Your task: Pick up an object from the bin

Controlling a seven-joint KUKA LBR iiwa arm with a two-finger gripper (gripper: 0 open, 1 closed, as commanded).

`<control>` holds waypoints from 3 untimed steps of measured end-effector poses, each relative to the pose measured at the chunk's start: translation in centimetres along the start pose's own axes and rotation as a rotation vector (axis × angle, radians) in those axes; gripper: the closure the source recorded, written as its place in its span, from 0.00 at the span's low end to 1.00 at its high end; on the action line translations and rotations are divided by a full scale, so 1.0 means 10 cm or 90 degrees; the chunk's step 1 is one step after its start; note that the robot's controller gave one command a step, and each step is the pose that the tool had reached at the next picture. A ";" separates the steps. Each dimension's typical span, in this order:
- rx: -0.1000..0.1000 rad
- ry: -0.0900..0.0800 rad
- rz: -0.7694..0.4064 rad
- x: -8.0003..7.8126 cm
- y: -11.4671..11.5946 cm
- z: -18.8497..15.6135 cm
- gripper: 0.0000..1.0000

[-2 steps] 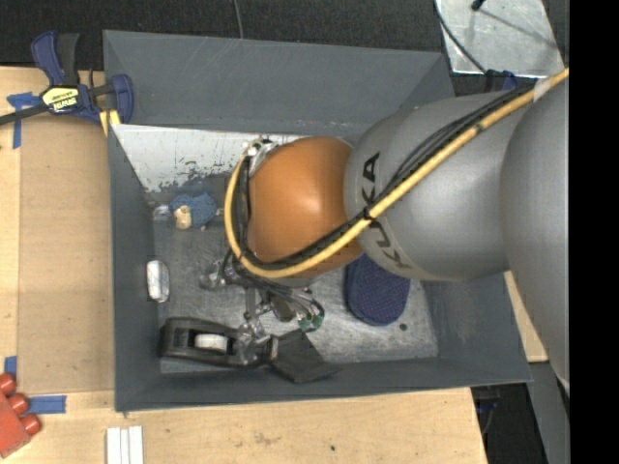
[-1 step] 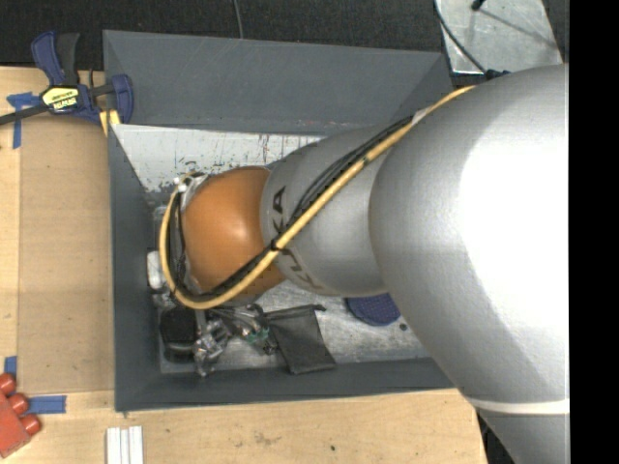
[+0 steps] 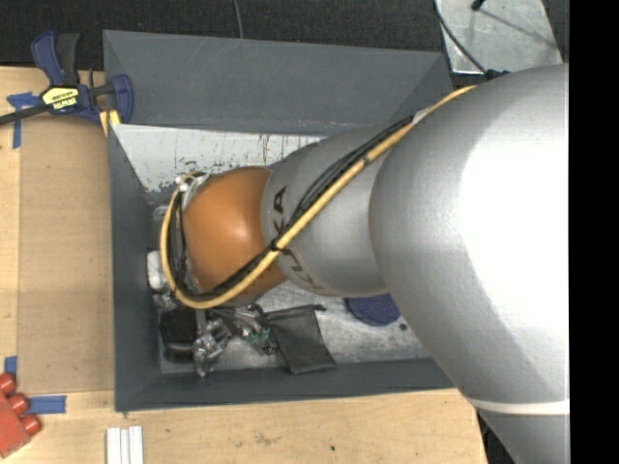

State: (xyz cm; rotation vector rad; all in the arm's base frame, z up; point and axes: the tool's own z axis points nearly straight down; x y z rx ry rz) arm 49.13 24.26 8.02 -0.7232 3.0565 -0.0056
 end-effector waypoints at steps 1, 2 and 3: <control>-0.001 0.006 0.007 -0.03 -0.01 0.01 1.00; -0.001 0.000 0.001 -0.01 0.00 0.01 1.00; -0.001 -0.003 -0.154 -0.02 -0.32 -1.45 1.00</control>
Offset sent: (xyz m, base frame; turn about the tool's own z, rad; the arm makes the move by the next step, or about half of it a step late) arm 0.0023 0.0028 -0.0047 0.0106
